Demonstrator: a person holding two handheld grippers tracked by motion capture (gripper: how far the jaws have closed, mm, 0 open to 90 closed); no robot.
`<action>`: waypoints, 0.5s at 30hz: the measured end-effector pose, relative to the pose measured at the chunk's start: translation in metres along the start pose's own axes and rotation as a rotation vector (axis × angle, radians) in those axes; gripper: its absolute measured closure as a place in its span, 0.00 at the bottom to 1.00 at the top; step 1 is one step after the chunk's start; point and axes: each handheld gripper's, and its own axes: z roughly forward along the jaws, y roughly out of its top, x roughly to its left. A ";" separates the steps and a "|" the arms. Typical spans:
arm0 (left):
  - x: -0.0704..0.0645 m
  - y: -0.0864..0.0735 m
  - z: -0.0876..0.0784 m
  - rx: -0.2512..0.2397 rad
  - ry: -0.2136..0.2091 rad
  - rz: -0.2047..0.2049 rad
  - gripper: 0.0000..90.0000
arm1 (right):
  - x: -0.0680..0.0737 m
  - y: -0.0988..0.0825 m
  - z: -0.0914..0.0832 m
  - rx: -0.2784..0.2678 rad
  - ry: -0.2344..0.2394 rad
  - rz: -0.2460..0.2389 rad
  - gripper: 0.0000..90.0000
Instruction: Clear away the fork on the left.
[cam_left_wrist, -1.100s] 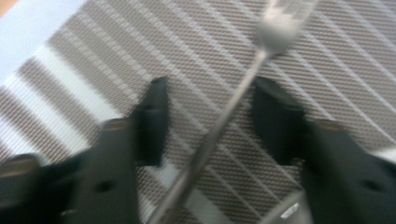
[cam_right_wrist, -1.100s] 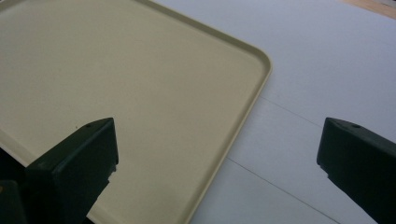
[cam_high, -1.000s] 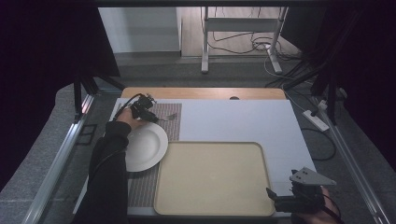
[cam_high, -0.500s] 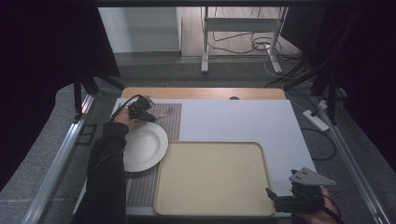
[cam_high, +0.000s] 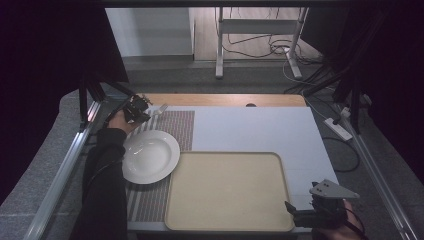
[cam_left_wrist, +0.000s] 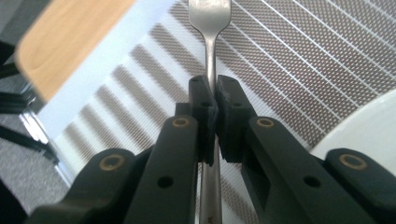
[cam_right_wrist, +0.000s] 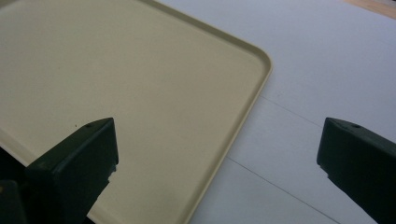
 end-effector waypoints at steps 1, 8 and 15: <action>0.000 0.000 0.000 0.000 0.000 0.000 0.95 | 0.000 0.000 0.000 0.000 0.000 0.000 0.00; -0.007 -0.005 -0.026 -0.050 -0.087 -0.046 0.95 | 0.001 0.000 0.000 0.000 -0.003 -0.001 0.00; -0.028 -0.023 -0.038 -0.078 -0.172 -0.084 0.95 | 0.001 0.000 0.000 0.007 -0.004 -0.004 0.00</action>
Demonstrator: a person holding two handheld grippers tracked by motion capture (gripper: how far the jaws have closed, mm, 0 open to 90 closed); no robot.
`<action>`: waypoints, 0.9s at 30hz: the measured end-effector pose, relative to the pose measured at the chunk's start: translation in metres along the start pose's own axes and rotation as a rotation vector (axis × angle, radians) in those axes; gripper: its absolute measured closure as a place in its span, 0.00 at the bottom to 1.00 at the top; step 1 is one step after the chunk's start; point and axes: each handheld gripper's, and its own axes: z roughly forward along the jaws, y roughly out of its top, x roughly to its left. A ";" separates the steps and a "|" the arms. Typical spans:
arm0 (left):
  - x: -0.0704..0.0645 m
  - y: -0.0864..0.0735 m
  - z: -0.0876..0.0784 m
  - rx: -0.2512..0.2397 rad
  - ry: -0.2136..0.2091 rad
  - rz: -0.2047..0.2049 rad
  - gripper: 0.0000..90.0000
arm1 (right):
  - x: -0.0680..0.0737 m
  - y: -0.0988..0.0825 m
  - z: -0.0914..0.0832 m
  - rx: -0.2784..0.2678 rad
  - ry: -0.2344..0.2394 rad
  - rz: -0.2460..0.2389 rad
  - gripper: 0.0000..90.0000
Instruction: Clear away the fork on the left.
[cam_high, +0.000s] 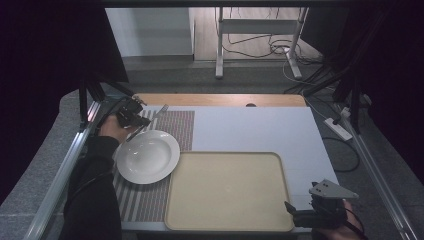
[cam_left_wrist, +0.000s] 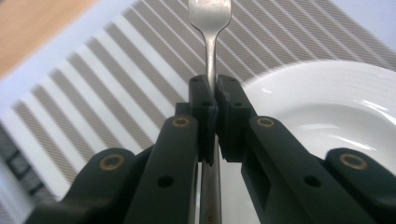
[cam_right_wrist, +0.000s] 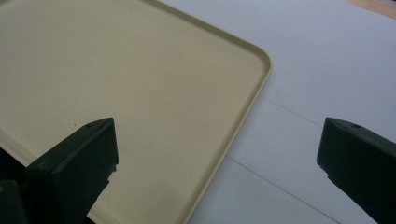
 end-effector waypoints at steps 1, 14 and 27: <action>-0.007 -0.006 -0.003 -0.009 -0.019 -0.012 0.95 | 0.000 0.000 0.000 0.000 -0.002 -0.002 0.00; -0.058 -0.032 -0.015 -0.003 -0.091 0.000 0.95 | 0.001 0.000 -0.001 -0.004 -0.002 -0.009 0.00; -0.114 -0.050 -0.028 -0.012 -0.131 0.004 0.95 | 0.003 0.000 -0.001 -0.008 -0.006 -0.026 0.00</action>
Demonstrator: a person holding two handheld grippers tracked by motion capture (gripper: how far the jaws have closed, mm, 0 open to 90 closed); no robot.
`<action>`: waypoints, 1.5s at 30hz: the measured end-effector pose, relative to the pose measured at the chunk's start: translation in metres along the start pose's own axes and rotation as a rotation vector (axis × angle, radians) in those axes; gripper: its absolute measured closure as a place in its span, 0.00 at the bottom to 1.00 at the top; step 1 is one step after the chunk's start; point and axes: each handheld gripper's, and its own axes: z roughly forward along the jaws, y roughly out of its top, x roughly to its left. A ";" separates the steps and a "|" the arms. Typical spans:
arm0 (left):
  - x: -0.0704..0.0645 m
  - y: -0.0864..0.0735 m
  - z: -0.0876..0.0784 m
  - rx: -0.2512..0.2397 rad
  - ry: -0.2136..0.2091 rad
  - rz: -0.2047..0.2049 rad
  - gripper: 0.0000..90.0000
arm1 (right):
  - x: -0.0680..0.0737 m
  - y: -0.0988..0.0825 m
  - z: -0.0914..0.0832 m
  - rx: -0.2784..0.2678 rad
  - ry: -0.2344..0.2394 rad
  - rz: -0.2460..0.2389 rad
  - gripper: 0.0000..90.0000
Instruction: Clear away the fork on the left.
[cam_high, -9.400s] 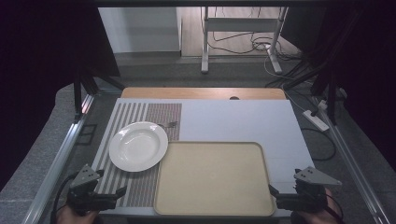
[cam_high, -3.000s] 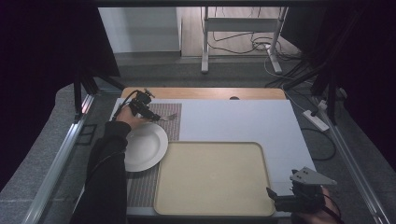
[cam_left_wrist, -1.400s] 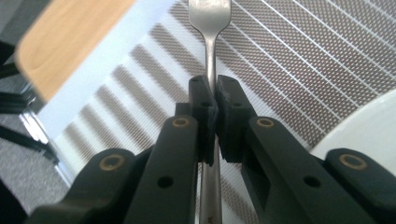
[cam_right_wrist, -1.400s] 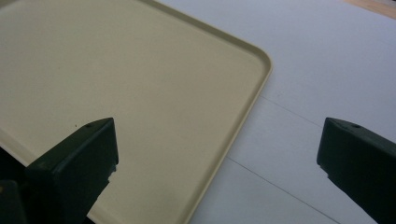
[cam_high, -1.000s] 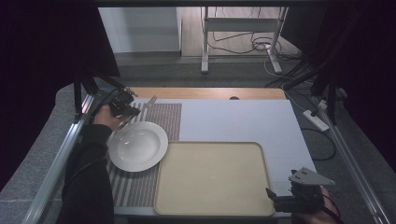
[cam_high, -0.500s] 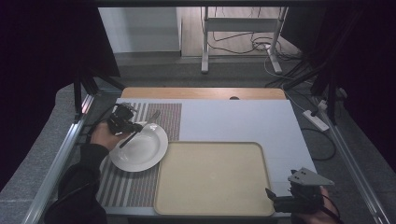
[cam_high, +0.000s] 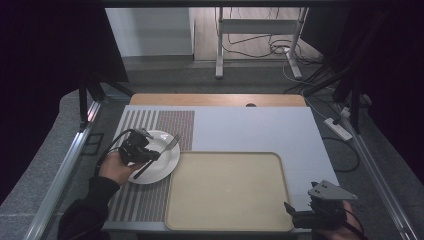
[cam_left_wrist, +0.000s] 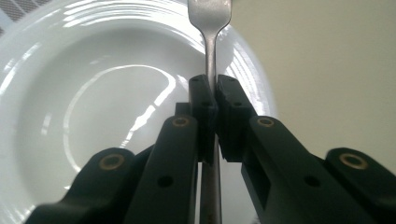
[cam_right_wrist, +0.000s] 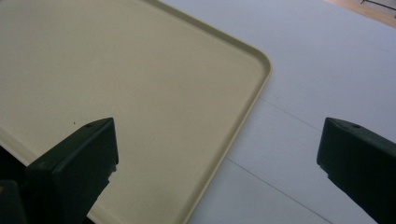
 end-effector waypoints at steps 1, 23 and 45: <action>-0.004 -0.001 0.000 -0.005 -0.006 -0.004 0.95 | 0.000 0.000 0.000 0.000 0.000 -0.001 0.00; -0.096 0.007 0.031 0.058 -0.047 0.008 0.95 | 0.001 0.000 0.001 0.001 -0.001 -0.014 0.00; -0.141 0.032 0.077 0.078 -0.080 0.181 0.96 | 0.002 0.000 0.001 0.008 0.000 -0.026 0.00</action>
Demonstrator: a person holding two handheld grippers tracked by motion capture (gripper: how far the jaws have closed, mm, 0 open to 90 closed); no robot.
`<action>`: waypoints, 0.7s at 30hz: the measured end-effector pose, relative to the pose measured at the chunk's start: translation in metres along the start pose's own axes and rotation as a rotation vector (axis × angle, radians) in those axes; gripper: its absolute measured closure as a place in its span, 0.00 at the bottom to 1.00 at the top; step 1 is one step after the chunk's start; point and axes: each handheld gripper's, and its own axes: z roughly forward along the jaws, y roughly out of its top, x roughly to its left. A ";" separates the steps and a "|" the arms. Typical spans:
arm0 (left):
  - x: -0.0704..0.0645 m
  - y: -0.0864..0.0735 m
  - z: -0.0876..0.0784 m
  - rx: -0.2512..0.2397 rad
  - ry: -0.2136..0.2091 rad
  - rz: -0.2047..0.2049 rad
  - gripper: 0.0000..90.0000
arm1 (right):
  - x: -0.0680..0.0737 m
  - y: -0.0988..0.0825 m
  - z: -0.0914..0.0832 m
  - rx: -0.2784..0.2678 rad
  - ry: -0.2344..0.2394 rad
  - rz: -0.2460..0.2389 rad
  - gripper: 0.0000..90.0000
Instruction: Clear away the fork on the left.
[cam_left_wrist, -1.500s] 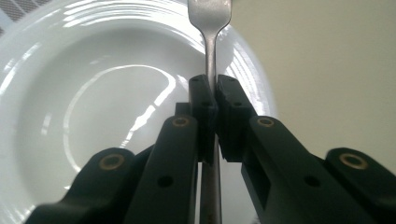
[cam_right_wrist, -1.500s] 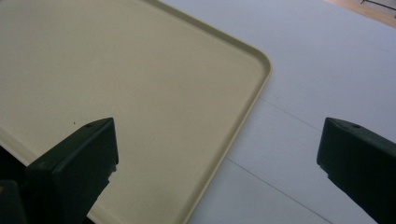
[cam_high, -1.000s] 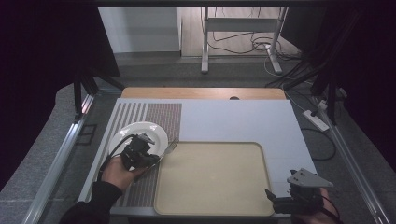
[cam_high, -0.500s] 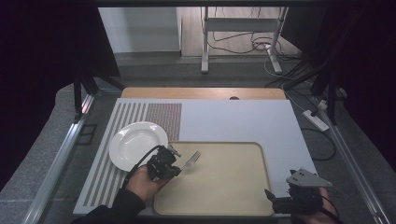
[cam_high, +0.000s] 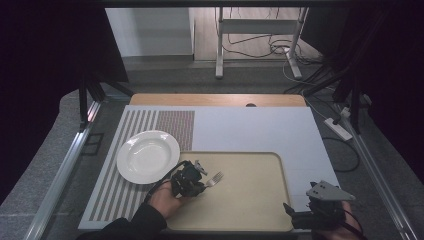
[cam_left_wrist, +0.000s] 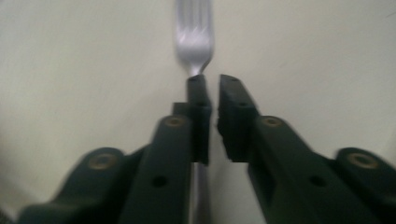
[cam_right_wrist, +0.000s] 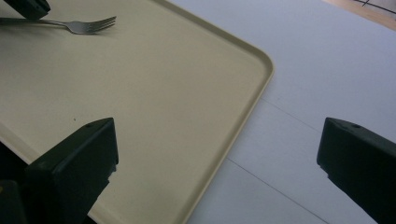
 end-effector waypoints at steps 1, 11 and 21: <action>0.000 0.000 0.000 0.000 0.000 0.000 0.99 | 0.000 0.000 0.000 0.001 0.000 0.000 0.00; 0.006 0.007 0.019 0.068 0.052 0.032 0.99 | 0.000 0.000 0.000 -0.001 -0.001 -0.002 0.00; 0.044 -0.008 0.009 0.069 0.099 -0.088 0.99 | 0.001 0.000 0.000 -0.002 0.001 -0.007 0.00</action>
